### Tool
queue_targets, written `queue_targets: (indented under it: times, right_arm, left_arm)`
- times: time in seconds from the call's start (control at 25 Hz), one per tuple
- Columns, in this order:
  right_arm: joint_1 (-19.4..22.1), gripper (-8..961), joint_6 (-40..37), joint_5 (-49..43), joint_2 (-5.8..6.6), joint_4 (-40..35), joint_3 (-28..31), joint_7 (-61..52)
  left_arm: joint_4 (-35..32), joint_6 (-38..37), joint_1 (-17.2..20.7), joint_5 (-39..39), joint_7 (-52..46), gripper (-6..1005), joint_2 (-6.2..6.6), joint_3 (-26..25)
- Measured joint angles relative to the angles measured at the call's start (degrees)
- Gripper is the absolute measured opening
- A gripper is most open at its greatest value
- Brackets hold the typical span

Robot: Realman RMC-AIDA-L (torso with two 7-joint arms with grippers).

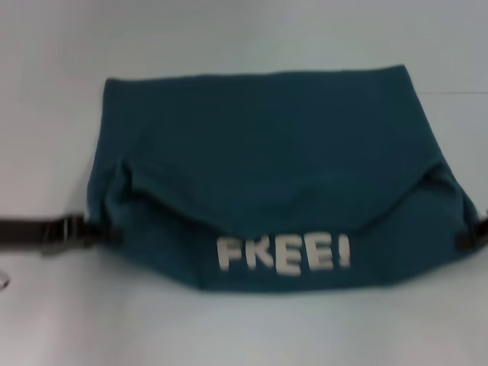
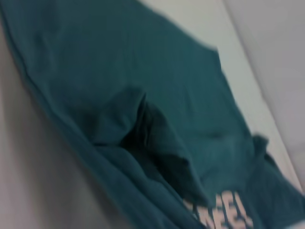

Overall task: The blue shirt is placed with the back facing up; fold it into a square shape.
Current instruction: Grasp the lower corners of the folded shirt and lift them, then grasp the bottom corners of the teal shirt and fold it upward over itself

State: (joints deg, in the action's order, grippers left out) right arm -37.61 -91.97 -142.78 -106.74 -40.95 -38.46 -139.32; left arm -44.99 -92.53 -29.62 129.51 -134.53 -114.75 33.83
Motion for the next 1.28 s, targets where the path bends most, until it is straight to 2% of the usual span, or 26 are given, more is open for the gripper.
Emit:
queue_targets:
  times: [0.08,0.2,0.32,0.44,0.56,0.72,0.96,1.08,1.28]
  right_arm:
    - [0.72,37,-4.7,-0.02,0.68,0.44,-0.44,0.72]
    - [2.27,37,-14.39,-0.23,0.37,0.21,-0.69,3.85]
    - [3.18,38,-16.76,-0.53,0.11,0.08,-0.72,4.86]
    - [3.61,38,-15.35,-0.45,0.34,0.39,0.7,5.07]
    - [2.47,38,-11.46,0.23,0.53,0.64,5.32,4.51]
    - [0.0,39,-4.22,2.38,0.41,0.5,11.49,2.12]
    - [-1.75,39,10.81,9.27,-0.47,1.46,13.05,-1.17]
    - [-3.41,38,19.05,9.91,-1.27,3.25,12.71,-1.25]
    - [-5.69,37,34.34,10.07,-4.33,5.72,9.52,-0.14]
  left_arm:
    - [-0.85,-6.29,0.31,4.03,0.07,27,0.23,-1.85]
    - [-3.08,-13.42,1.67,8.42,0.32,27,-0.02,-2.64]
    - [-4.29,-17.8,2.9,11.31,1.13,28,-0.31,-2.64]
    - [-4.21,-17.95,2.86,12.61,1.63,28,-0.09,-4.24]
    - [-3.19,-14.9,0.56,12.51,0.2,28,0.51,-6.77]
    - [-1.88,-5.13,-4.05,12.35,-5.47,27,0.63,-7.88]
    - [5.01,11.58,-11.76,12.39,-9.93,28,1.13,-7.29]
    - [8.83,19.01,-15.37,12.71,-10.63,28,1.52,-6.51]
    - [12.03,32.04,-18.82,12.76,-10.88,29,0.5,-5.68]
